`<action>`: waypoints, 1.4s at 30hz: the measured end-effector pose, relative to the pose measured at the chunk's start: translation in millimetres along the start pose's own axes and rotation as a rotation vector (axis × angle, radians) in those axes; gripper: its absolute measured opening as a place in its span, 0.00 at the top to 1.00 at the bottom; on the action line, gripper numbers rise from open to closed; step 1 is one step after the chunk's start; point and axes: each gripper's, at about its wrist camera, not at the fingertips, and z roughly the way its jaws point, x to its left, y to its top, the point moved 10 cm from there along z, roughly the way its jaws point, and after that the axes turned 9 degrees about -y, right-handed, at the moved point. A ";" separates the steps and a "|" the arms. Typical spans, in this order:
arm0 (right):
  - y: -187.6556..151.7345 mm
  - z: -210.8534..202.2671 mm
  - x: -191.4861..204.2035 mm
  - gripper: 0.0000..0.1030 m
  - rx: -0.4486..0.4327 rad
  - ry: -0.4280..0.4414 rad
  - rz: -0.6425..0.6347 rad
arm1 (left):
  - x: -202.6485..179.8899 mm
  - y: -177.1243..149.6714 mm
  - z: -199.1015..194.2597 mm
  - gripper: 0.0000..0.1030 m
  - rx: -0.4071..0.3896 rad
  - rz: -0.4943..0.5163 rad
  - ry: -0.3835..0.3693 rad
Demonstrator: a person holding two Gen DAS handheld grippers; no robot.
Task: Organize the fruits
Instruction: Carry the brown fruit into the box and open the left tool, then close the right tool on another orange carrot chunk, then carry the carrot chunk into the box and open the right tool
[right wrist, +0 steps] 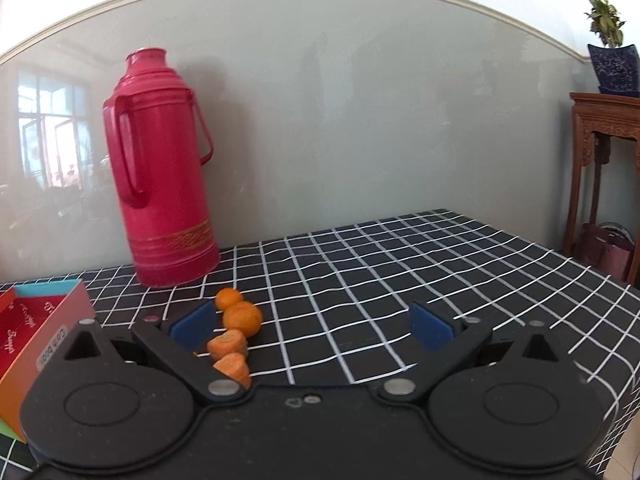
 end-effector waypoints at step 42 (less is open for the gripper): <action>-15.6 -0.5 118.5 0.75 0.079 0.315 -0.140 | 181.4 -15.3 -112.2 0.00 -0.211 -0.211 0.211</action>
